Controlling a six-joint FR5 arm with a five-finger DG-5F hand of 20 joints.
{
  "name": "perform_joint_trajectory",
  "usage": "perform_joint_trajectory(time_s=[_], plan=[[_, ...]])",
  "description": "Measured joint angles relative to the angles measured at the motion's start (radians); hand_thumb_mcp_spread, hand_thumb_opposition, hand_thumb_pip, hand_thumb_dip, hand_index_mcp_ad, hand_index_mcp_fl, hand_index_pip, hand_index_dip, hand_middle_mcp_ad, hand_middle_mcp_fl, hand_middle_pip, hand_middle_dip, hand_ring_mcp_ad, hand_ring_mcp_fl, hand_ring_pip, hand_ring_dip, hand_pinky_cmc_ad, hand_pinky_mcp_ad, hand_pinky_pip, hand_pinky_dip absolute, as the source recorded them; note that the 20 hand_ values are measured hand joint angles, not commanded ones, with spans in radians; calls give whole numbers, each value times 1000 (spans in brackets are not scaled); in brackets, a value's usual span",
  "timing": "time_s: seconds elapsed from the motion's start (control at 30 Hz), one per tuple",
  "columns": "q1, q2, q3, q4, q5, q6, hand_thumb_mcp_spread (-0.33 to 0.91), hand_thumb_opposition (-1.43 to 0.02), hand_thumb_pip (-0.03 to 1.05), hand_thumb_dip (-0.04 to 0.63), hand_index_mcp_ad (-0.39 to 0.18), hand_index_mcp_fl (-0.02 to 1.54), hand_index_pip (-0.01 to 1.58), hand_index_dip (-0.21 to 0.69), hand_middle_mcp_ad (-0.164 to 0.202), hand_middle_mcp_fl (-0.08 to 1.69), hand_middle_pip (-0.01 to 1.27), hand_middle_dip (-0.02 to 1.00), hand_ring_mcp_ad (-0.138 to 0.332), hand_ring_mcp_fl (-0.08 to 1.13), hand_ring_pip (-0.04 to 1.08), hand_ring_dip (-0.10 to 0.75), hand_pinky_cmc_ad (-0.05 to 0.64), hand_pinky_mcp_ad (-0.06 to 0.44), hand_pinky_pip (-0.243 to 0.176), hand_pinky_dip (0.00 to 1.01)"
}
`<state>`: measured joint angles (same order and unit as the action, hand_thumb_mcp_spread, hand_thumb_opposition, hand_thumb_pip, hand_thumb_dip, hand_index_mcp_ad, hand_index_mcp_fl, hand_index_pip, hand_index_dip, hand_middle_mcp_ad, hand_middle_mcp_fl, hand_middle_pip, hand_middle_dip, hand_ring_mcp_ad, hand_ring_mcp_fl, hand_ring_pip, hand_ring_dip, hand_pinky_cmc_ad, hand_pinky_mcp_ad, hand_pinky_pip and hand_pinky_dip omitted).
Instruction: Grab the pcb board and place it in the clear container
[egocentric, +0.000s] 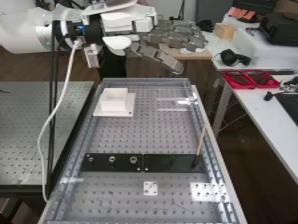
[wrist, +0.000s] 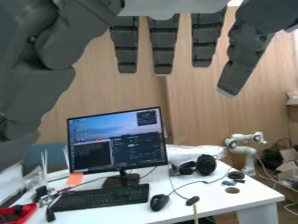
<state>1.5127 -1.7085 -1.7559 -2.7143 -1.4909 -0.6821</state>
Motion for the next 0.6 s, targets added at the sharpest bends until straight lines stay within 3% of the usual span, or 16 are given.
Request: perform_joint_trajectory(time_s=[0.6], plan=[[-5, 11, 4, -27, -18, -26, 265, -728, 234, 54, -80, 176, 84, 236, 89, 86, 157, 168, 225, 35, 117, 49, 555, 386, -113, 593]])
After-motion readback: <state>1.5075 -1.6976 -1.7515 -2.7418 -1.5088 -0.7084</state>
